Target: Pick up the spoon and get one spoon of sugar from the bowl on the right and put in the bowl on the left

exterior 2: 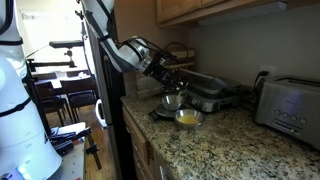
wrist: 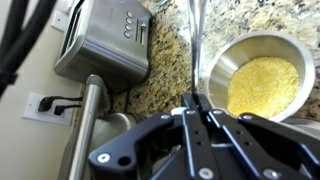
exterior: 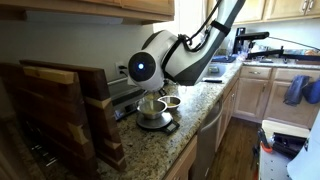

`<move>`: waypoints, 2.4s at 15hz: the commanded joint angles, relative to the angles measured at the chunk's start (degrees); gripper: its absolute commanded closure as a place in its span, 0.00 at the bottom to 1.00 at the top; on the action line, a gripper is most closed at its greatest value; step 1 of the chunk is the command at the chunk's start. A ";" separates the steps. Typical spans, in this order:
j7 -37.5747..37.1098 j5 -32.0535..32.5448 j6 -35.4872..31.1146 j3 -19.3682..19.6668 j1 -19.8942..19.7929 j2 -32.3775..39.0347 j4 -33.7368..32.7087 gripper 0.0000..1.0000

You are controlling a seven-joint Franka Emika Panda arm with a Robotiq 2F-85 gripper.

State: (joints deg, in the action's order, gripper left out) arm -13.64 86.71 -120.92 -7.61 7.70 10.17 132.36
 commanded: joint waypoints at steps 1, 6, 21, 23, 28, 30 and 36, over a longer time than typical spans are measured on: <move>-6.93 3.20 3.57 -0.96 1.07 -4.60 4.85 0.95; -13.44 4.58 5.92 -1.96 1.73 -5.10 6.28 0.94; -21.22 6.87 5.16 -2.33 0.47 -5.96 7.50 0.94; -17.43 4.85 1.34 -1.69 -0.75 -6.61 6.94 0.95; -2.79 -6.46 -9.55 1.77 -4.73 -10.01 4.61 0.94; 3.76 -12.99 -11.78 3.42 -6.04 -10.69 3.24 0.94; 19.18 -36.65 -11.76 8.01 -9.44 -9.74 -1.72 0.94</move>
State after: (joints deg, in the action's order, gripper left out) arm -0.13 58.72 -132.00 -1.48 -0.25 1.30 131.77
